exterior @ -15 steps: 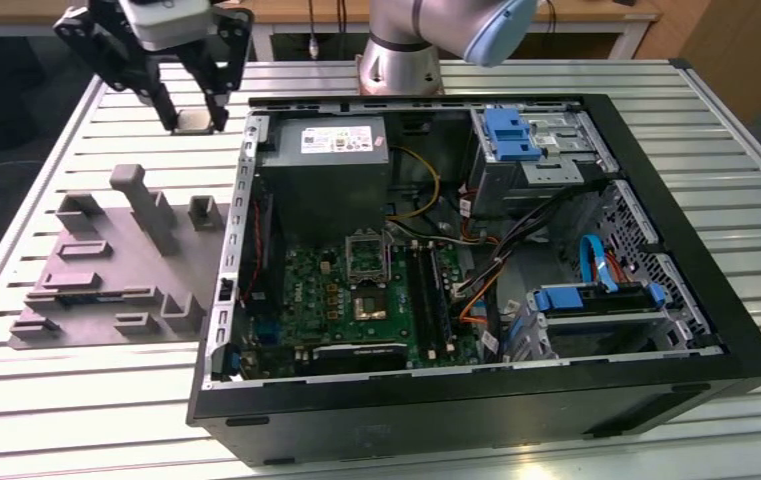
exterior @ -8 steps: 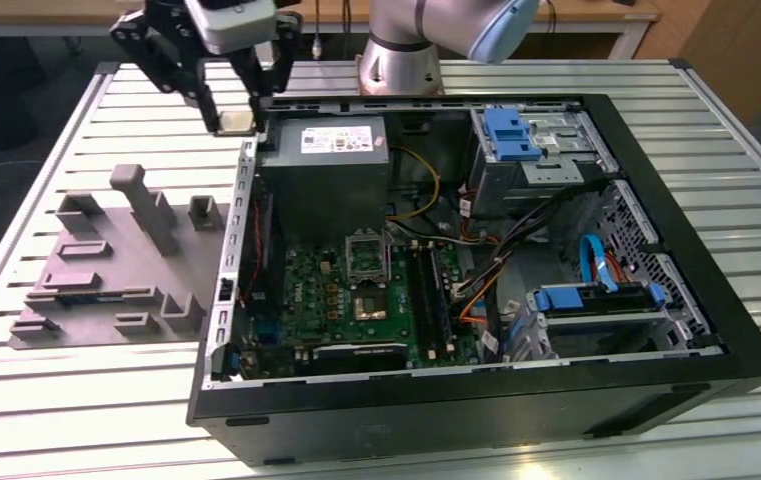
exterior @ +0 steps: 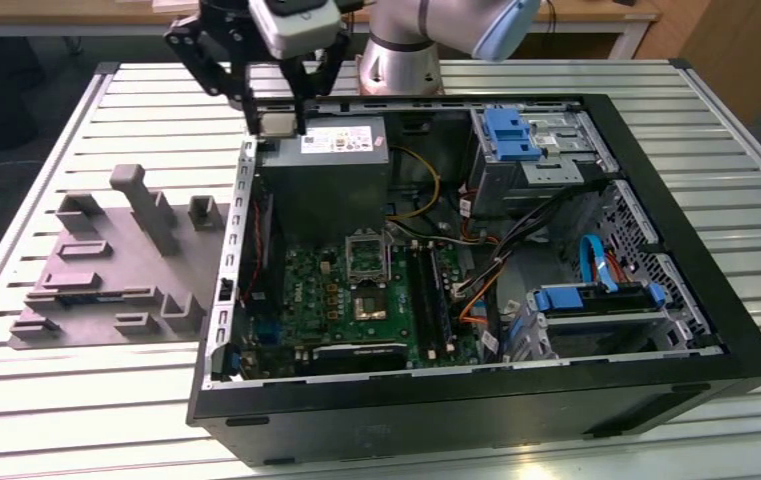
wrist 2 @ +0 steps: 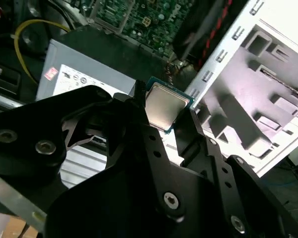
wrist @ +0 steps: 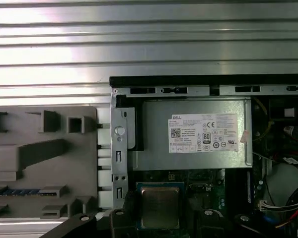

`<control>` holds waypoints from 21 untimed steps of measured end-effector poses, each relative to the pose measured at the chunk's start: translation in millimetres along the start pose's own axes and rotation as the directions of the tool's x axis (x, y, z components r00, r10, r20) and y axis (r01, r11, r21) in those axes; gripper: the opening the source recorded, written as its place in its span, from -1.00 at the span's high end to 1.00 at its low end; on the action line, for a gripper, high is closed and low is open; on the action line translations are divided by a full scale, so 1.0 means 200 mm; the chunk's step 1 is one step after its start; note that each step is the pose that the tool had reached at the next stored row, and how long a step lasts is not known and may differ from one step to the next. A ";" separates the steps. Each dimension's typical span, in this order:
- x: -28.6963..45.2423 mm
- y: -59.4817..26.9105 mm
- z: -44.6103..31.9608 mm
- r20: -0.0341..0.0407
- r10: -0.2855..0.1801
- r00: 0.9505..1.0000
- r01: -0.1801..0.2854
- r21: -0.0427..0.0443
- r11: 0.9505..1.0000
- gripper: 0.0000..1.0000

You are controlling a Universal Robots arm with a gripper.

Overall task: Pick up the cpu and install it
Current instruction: 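Pick up the cpu and move it towards the insertion slot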

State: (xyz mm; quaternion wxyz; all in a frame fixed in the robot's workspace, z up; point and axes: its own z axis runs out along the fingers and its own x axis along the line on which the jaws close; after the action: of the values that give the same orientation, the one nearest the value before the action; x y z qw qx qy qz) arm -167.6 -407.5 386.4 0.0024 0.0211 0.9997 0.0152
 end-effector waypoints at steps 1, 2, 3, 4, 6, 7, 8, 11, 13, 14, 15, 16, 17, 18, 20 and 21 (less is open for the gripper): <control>-0.022 0.001 0.002 0.000 0.000 1.000 0.000 0.000 1.000 0.06; -0.045 0.002 0.005 0.000 0.000 1.000 0.000 0.000 1.000 0.06; -0.067 0.003 0.007 0.000 0.000 1.000 0.000 0.000 1.000 0.06; -0.090 0.004 0.009 0.000 0.000 1.000 0.000 0.000 1.000 0.06; -0.135 0.005 0.014 0.000 0.000 1.000 0.000 0.000 1.000 0.06; -0.159 0.006 0.017 0.000 0.000 1.000 0.000 0.000 1.000 0.06; -0.182 0.007 0.019 0.000 0.000 1.000 0.000 0.000 1.000 0.06; -0.249 0.010 0.027 0.000 0.000 1.000 0.000 0.000 1.000 0.06; -0.288 0.011 0.031 0.000 0.000 1.000 0.000 0.000 1.000 0.06; -0.306 0.011 0.032 0.000 0.000 1.000 0.000 0.000 1.000 0.06; -0.321 0.012 0.034 0.000 0.000 1.000 0.000 0.000 1.000 0.06; -0.333 0.012 0.037 0.000 0.000 1.000 0.000 0.000 1.000 0.06; -0.343 0.011 0.039 0.000 0.000 1.000 0.000 0.000 1.000 0.06; -0.349 0.006 0.039 0.000 0.000 1.000 0.000 0.000 1.000 0.06; -0.359 -0.008 0.041 0.000 0.000 1.000 0.000 0.000 1.000 0.06; -0.363 -0.018 0.041 0.000 0.000 1.000 0.000 0.000 1.000 0.06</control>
State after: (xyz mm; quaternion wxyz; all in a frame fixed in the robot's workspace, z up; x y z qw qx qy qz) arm -95.2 -413.9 378.5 0.0024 0.0211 0.9997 0.0151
